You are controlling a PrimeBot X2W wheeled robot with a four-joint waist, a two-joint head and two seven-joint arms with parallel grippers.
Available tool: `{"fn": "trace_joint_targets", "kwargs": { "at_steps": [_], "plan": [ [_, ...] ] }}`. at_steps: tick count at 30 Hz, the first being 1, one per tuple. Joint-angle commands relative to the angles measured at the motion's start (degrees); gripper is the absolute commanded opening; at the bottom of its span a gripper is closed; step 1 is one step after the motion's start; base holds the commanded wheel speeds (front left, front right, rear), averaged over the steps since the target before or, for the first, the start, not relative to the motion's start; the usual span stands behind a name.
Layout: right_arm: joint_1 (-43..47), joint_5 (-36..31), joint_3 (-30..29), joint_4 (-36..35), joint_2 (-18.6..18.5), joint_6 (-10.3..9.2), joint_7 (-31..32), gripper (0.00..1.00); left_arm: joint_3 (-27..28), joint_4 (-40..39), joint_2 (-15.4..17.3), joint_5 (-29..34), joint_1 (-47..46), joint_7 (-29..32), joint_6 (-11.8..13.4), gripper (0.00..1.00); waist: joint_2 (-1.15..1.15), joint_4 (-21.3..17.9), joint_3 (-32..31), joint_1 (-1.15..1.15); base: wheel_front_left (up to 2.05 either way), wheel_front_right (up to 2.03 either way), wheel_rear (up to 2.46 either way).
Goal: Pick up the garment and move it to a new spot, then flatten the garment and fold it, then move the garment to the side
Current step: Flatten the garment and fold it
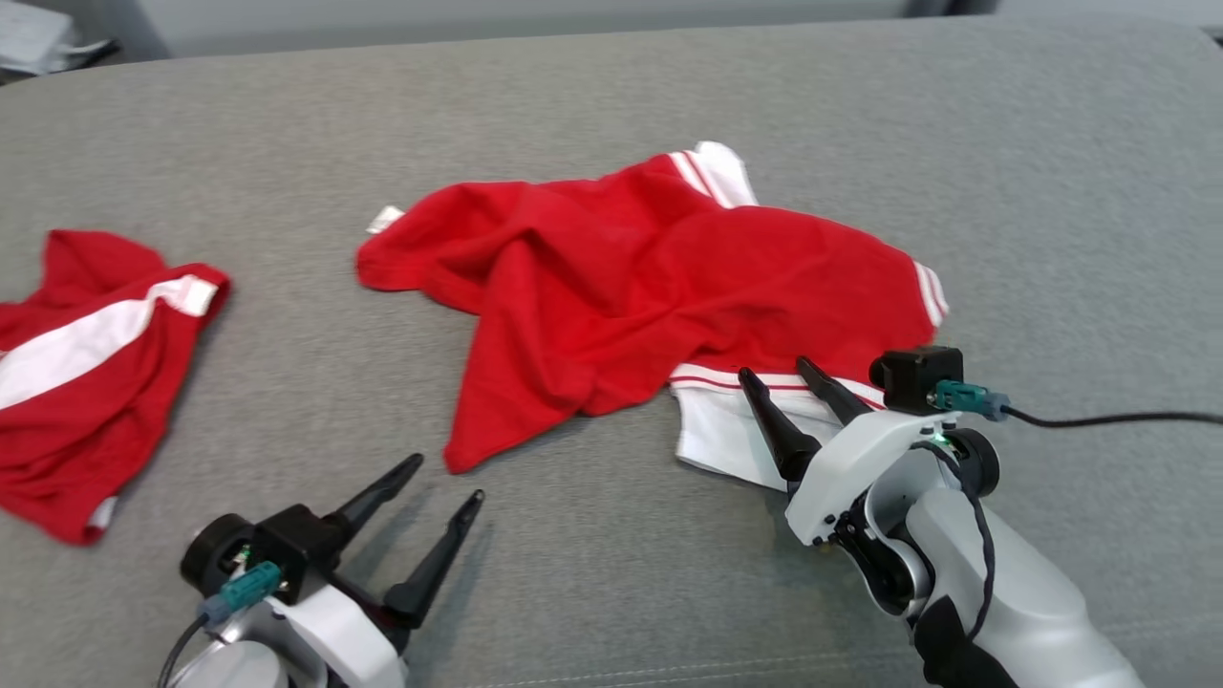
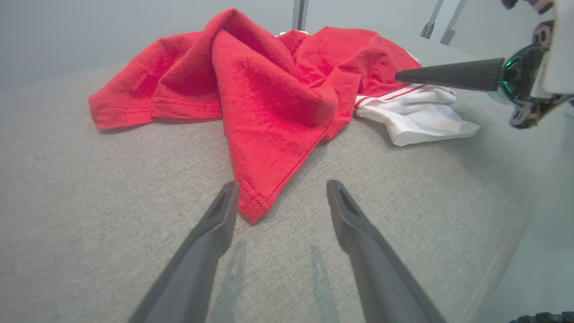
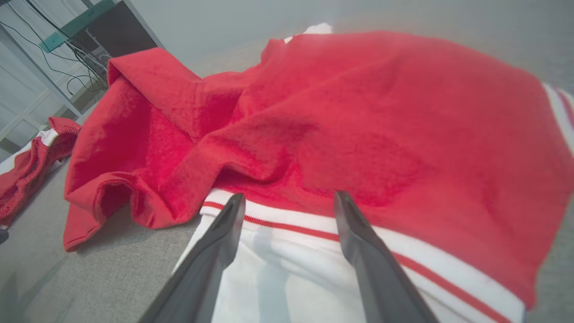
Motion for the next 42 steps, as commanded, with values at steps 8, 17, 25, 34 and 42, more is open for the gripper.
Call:
{"fn": "trace_joint_targets", "kwargs": {
  "at_steps": [8,17,25,34,42],
  "plan": [
    [10.5,-9.2,-8.3,-15.6,0.8,0.24,0.6,1.0,6.5,1.1,3.3,5.1,-0.2,-0.5,-0.2,1.0,0.0,-7.0,3.4,0.0,0.0,0.0,0.0],
    [20.7,-14.8,-14.8,-32.2,0.8,0.24,5.3,1.0,8.0,1.7,3.6,8.6,1.4,-0.5,-0.2,1.0,0.0,-8.0,4.5,0.0,0.0,0.0,0.0],
    [26.5,-16.5,-17.4,-42.3,0.8,0.24,7.6,1.0,8.8,1.9,4.0,10.4,1.6,-0.5,-0.2,1.0,0.0,-9.1,5.1,0.0,0.0,0.0,0.0],
    [30.3,-16.7,-18.5,-46.8,0.8,0.24,6.9,1.0,9.5,2.4,4.4,11.5,1.7,-0.5,-0.2,1.0,0.0,-11.0,5.4,0.0,0.0,0.0,0.0],
    [31.5,-17.2,-19.7,-47.4,0.8,0.24,6.1,1.0,11.2,3.0,4.2,11.7,1.4,-0.5,-0.2,0.62,0.0,-11.0,5.1,0.0,0.0,0.0,0.0]
  ]
}}
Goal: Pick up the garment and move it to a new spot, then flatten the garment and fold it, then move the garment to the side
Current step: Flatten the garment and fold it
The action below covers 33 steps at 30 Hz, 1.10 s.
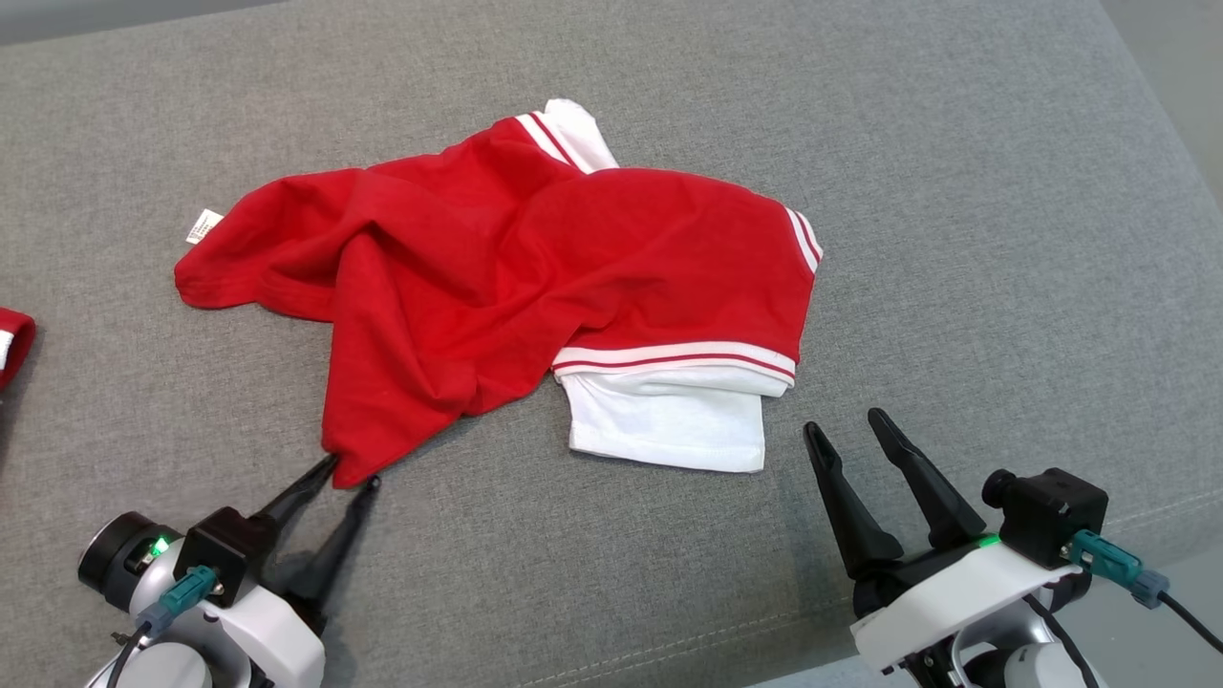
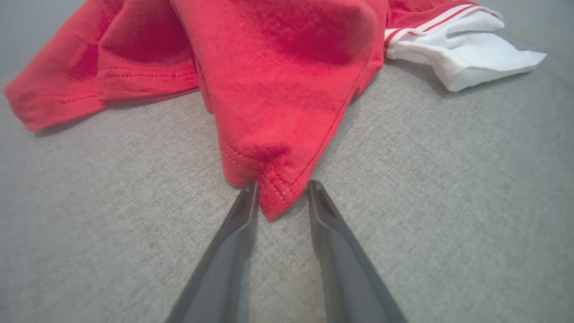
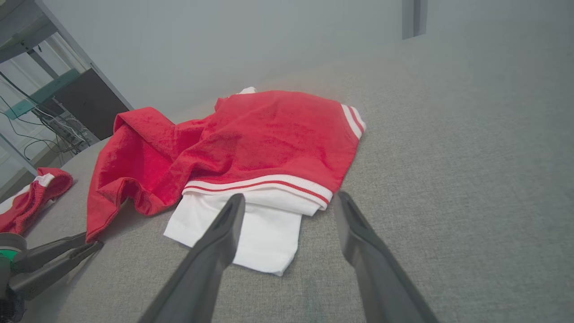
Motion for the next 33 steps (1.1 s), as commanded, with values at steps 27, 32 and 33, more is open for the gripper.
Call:
{"fn": "trace_joint_targets", "kwargs": {
  "at_steps": [27,32,33],
  "plan": [
    [-1.1,-2.0,-1.4,15.6,-0.3,0.24,-9.1,1.0,6.2,1.0,1.1,0.9,-1.9,-0.3,-0.2,0.0,0.0,10.4,-2.3,0.0,0.0,0.0,0.0],
    [-4.4,1.5,0.6,21.4,-0.3,0.24,-11.9,1.0,5.5,0.7,1.4,0.5,-2.2,-0.3,-0.2,0.0,0.0,11.7,-1.8,0.0,0.0,0.0,0.0],
    [-4.9,2.1,1.0,22.4,-0.3,0.24,-12.2,1.0,5.4,0.6,1.4,0.5,-2.2,-0.3,-0.2,0.0,0.0,11.9,-1.7,0.0,0.0,0.0,0.0]
  ]
}}
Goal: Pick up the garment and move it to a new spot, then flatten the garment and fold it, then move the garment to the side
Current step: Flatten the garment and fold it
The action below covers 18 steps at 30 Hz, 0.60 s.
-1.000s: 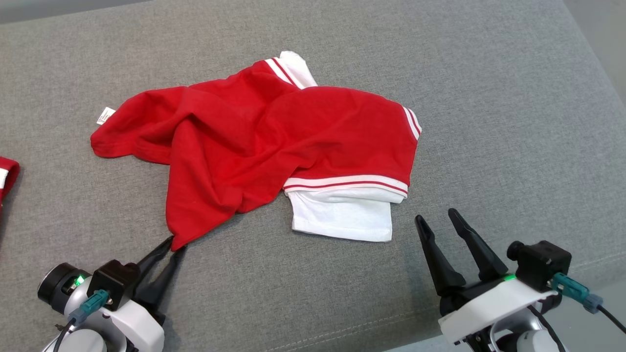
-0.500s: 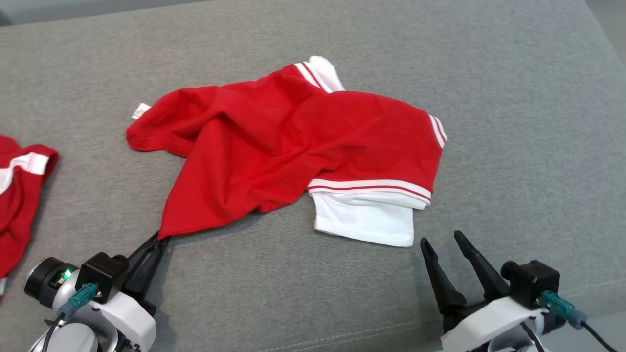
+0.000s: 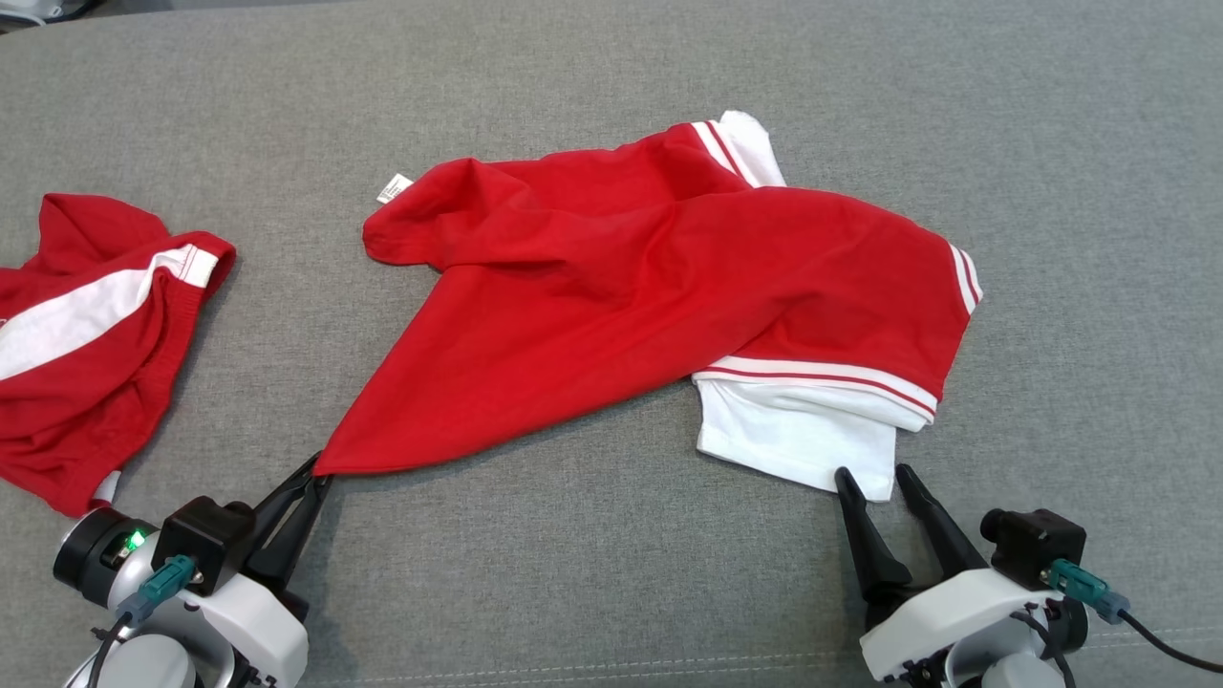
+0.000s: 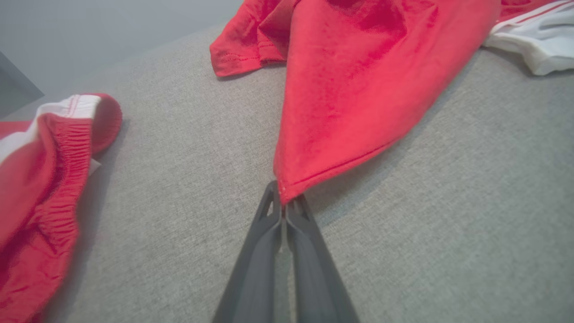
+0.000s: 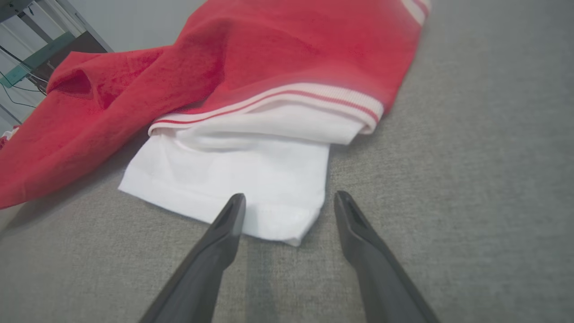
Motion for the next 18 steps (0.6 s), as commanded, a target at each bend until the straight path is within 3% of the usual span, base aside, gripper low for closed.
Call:
{"fn": "trace_joint_targets", "kwargs": {
  "at_steps": [1,7,8,9,10,12,18],
  "plan": [
    [-1.2,0.7,1.8,0.2,-0.4,0.24,-1.0,1.0,2.0,-1.1,1.9,-0.6,-1.9,-0.3,-0.2,0.0,0.0,0.2,0.2,0.0,0.0,0.0,0.0],
    [-3.1,2.5,2.7,5.8,-0.4,0.24,-2.0,0.97,1.4,-1.7,2.1,-1.0,-1.8,-0.3,-0.2,0.0,0.0,0.4,0.7,0.0,0.0,0.0,0.0],
    [-3.2,2.7,2.9,6.6,-0.4,0.24,-2.0,0.81,1.3,-1.8,2.1,-1.0,-1.8,-0.3,-0.2,0.0,0.0,0.4,0.7,0.0,0.0,0.0,0.0],
    [-3.4,2.5,3.2,7.4,-0.4,0.24,-2.1,0.49,1.3,-1.8,2.1,-1.0,-1.7,-0.3,-0.2,0.0,0.0,0.3,0.7,0.0,0.0,0.0,0.0],
    [-3.5,2.7,3.4,8.2,-0.4,0.24,-2.1,0.4,1.2,-1.9,2.1,-0.9,-1.7,-0.3,-0.2,0.0,0.0,0.3,0.7,0.0,0.0,0.0,0.0],
    [-3.6,2.7,4.0,9.9,-0.4,0.24,-2.1,0.0,1.1,-1.9,2.0,-0.9,-1.7,-0.3,-0.2,0.0,0.0,0.2,0.6,0.0,0.0,0.0,0.0],
    [-4.5,4.0,3.6,11.9,-0.4,0.24,-2.2,0.0,1.3,-1.9,1.5,-1.3,-2.1,-0.3,-0.2,0.0,0.0,0.3,-0.2,0.0,0.0,0.0,0.0]
  ]
}}
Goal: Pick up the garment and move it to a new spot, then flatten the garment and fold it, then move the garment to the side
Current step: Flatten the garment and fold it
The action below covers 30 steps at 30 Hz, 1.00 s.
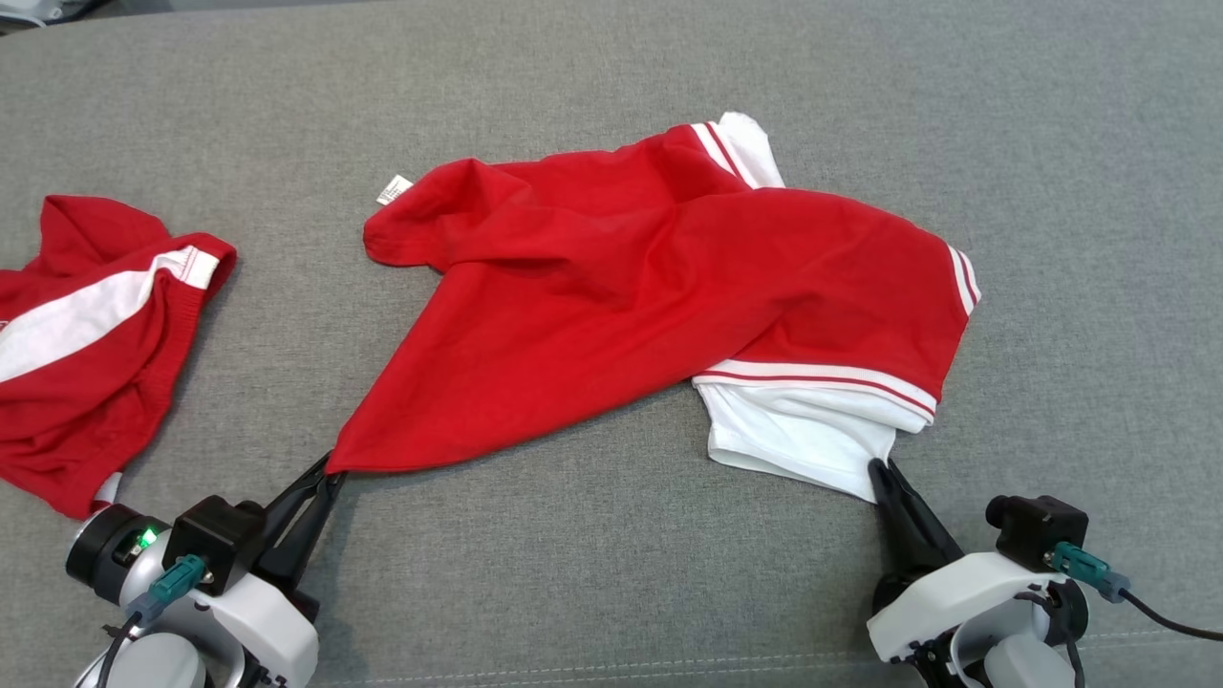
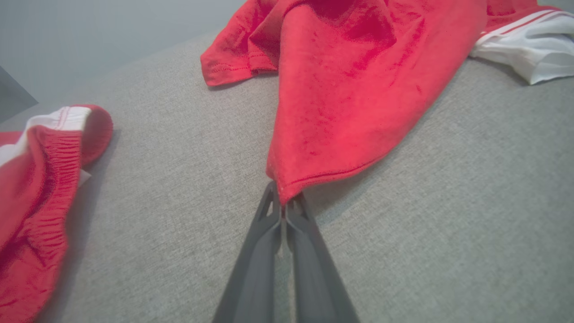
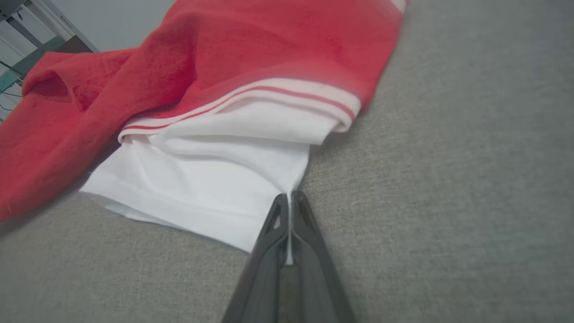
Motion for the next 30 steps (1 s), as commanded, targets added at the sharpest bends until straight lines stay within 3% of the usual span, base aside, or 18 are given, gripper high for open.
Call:
{"fn": "trace_joint_targets", "kwargs": {
  "at_steps": [1,9,15,19,26,30],
  "plan": [
    [0.7,0.4,0.8,0.9,0.6,-0.2,0.8,0.0,2.3,-0.9,1.4,-1.2,-1.9,-0.3,-0.2,0.0,0.0,0.1,-0.5,0.0,0.0,0.0,0.0],
    [-0.1,1.0,-4.8,-10.6,0.6,-0.2,0.8,0.0,3.7,-1.8,0.6,-2.9,-2.9,-0.3,-0.2,0.0,0.0,0.5,-3.1,0.0,0.0,0.0,0.0],
    [-5.7,5.8,-7.7,-19.6,0.6,-0.2,2.3,0.0,5.9,-4.0,2.2,-4.7,-8.1,-0.3,-0.2,0.0,0.0,0.7,-6.6,0.0,0.0,0.0,0.0],
    [-14.2,6.3,-11.7,-22.2,0.6,-0.2,4.7,0.0,5.2,-1.8,5.0,-6.5,-14.6,-0.3,-0.2,0.0,0.0,0.5,-9.3,0.0,0.0,0.0,0.0],
    [-26.3,5.4,-20.2,-22.9,0.6,-0.2,6.7,0.0,-1.8,3.1,11.7,-12.6,-26.9,-0.2,-0.2,0.0,0.0,1.3,-13.1,0.0,0.0,0.0,0.0],
    [-25.5,5.8,-22.3,-24.9,0.6,-0.2,8.3,0.0,-2.9,3.1,13.1,-16.4,-27.7,-0.1,-0.2,0.0,0.0,2.2,-14.8,0.0,0.0,0.0,0.0]
  ]
}}
